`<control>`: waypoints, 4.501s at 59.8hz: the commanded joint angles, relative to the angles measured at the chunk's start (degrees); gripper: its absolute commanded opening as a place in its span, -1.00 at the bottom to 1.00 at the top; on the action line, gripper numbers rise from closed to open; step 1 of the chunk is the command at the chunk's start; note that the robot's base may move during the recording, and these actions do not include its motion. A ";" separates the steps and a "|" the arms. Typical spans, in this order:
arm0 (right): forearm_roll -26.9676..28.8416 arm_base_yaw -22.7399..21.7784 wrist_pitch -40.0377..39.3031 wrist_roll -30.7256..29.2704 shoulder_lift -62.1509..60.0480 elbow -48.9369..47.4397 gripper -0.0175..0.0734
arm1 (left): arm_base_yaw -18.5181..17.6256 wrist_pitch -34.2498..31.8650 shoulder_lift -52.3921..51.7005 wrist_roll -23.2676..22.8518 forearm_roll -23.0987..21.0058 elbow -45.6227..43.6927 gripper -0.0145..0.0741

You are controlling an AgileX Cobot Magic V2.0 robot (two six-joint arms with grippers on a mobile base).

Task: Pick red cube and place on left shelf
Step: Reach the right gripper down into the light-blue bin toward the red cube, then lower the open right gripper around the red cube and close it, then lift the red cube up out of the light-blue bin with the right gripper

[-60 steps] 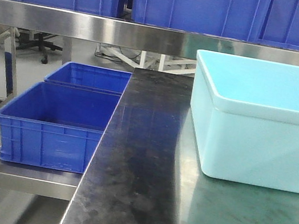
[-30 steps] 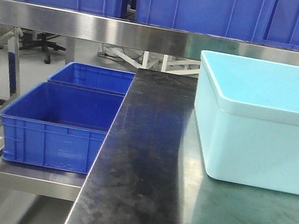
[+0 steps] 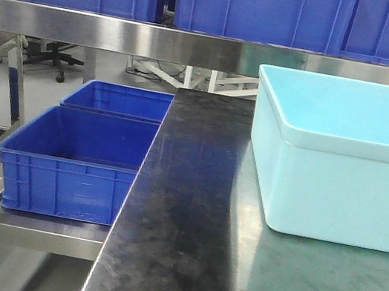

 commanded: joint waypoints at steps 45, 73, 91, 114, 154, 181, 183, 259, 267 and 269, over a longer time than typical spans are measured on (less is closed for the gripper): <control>-11.17 0.13 32.75 -0.37 16.23 -18.09 0.72 | -0.37 -5.03 -0.92 -0.05 -0.17 1.32 -0.44; -11.50 0.13 34.19 -0.37 21.67 -18.09 0.73 | -0.37 -5.03 -0.92 -0.05 -0.17 1.32 -0.44; -14.20 0.13 33.38 -0.37 26.05 -18.09 0.73 | -0.37 -5.03 -0.92 -0.05 -0.17 1.32 -0.44; -14.20 0.13 31.94 -0.37 29.84 -19.95 0.73 | -0.37 -5.03 -0.92 -0.05 -0.17 1.32 -0.44; -14.43 0.13 31.49 -0.37 36.17 -21.82 0.73 | -0.37 -5.03 -0.92 -0.05 -0.17 1.32 -0.44; -14.48 0.13 30.87 -0.37 38.16 -21.82 0.48 | -0.37 -5.03 -0.92 -0.05 -0.17 1.32 -0.44; -14.48 0.13 30.59 -0.37 38.04 -21.90 0.31 | -0.37 -5.03 -0.92 -0.05 -0.17 1.32 -0.44; -11.16 22.61 32.75 -0.37 -1.10 -24.50 -0.51 | -0.37 -5.03 -0.92 -0.05 -0.17 1.32 -0.44; -11.16 22.77 26.26 -0.37 -5.11 -17.73 -0.51 | -0.37 -5.03 -0.92 -0.05 -0.17 1.32 -0.44; -11.16 22.77 24.53 -0.37 -6.23 -15.90 -0.51 | -0.37 -5.03 -0.92 -0.05 -0.17 1.32 -0.45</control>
